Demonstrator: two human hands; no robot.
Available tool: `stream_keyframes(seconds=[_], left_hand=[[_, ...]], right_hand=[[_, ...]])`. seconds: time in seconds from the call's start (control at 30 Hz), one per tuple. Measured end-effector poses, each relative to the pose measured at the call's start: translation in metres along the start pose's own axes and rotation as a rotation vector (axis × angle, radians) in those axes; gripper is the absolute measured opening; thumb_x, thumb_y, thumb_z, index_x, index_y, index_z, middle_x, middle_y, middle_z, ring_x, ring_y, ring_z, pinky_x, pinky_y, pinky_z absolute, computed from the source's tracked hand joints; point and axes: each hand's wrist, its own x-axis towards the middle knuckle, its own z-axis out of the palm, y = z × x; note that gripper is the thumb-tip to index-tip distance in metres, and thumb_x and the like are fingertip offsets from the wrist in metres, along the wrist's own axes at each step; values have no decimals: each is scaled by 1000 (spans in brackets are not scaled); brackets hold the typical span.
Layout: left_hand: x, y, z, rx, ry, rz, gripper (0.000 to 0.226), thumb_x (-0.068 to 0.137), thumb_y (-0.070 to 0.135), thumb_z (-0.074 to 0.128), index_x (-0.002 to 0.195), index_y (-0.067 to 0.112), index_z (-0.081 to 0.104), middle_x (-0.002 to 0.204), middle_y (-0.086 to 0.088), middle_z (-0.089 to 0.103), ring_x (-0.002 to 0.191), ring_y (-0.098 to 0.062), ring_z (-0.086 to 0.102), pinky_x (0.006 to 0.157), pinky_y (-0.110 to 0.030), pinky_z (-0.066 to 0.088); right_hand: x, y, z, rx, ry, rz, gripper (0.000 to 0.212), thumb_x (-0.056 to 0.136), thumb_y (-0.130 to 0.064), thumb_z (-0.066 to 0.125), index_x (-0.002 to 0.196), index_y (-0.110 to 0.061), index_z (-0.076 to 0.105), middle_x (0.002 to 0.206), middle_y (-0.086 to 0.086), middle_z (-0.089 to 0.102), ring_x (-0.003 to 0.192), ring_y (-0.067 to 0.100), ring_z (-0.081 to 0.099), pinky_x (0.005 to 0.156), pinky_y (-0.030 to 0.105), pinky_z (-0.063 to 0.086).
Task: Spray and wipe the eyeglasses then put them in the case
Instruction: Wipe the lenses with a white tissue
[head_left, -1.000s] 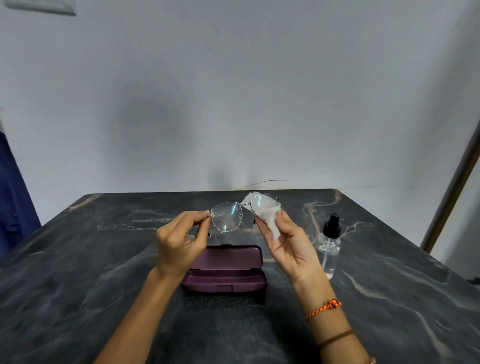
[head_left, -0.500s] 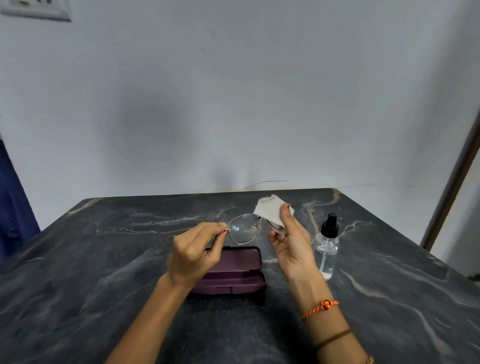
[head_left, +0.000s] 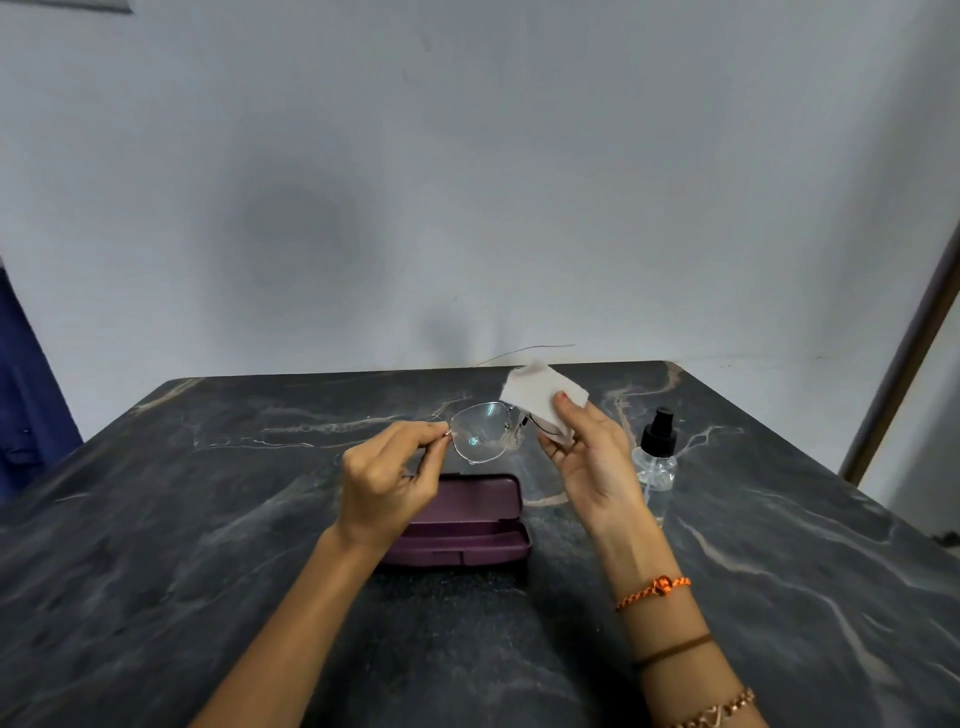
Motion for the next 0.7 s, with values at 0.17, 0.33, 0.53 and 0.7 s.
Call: stream_keyframes(seconds=[0.17, 0.33, 0.53, 0.7], left_hand=[[0, 4, 1, 1, -45, 62, 15, 76, 1, 62, 66, -9, 68, 65, -14, 70, 60, -16, 67, 68, -18, 51], [0, 2, -1, 1, -41, 55, 12, 75, -2, 63, 69, -10, 68, 68, -16, 71, 63, -19, 67, 68, -22, 53], [2, -5, -5, 39, -35, 52, 8, 62, -15, 71, 68, -11, 68, 68, -18, 71, 67, -19, 67, 72, -22, 53], [2, -7, -8, 33, -42, 25, 10, 61, -18, 68, 69, -11, 68, 69, -19, 70, 71, -15, 63, 73, -16, 52]], right_hand=[[-1, 3, 0, 241, 49, 35, 12, 87, -4, 53, 83, -11, 61, 60, -3, 72, 55, 7, 68, 56, 18, 54], [0, 9, 0, 328, 4, 67, 16, 88, 1, 48, 87, -9, 60, 67, -1, 74, 64, 10, 71, 68, 22, 57], [2, 2, -3, 66, -9, 56, 16, 83, 6, 52, 85, -6, 62, 64, -2, 74, 63, 8, 70, 65, 19, 56], [-1, 3, -1, 91, 47, 143, 13, 81, 8, 55, 82, -4, 61, 61, 1, 72, 53, 7, 68, 48, 14, 54]])
